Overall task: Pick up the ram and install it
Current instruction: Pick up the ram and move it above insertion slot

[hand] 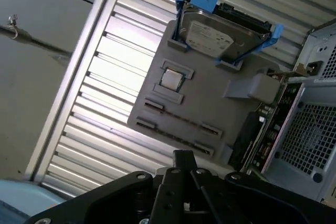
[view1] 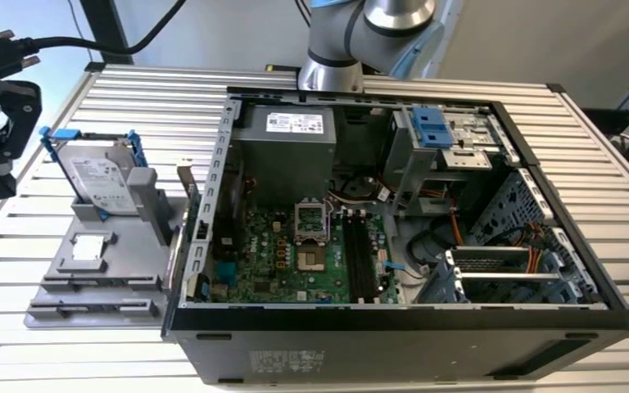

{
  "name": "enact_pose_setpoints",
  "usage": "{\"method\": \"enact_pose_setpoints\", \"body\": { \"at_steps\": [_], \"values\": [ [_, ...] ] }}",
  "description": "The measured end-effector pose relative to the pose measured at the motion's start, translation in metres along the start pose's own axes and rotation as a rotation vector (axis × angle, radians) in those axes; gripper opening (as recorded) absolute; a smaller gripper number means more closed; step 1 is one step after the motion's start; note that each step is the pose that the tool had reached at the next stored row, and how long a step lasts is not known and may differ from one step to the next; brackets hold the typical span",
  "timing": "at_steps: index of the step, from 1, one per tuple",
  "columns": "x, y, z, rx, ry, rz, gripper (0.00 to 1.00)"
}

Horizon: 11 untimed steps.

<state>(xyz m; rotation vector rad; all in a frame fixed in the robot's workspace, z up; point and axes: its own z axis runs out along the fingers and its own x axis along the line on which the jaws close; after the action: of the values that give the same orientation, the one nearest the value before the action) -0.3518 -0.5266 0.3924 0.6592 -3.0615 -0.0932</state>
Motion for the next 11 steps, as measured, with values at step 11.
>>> {"method": "enact_pose_setpoints", "body": {
  "at_steps": [11],
  "values": [
    [-0.0001, -0.0001, -0.0001, 0.0040, 0.0132, -0.178, 0.00]
  ]
}}
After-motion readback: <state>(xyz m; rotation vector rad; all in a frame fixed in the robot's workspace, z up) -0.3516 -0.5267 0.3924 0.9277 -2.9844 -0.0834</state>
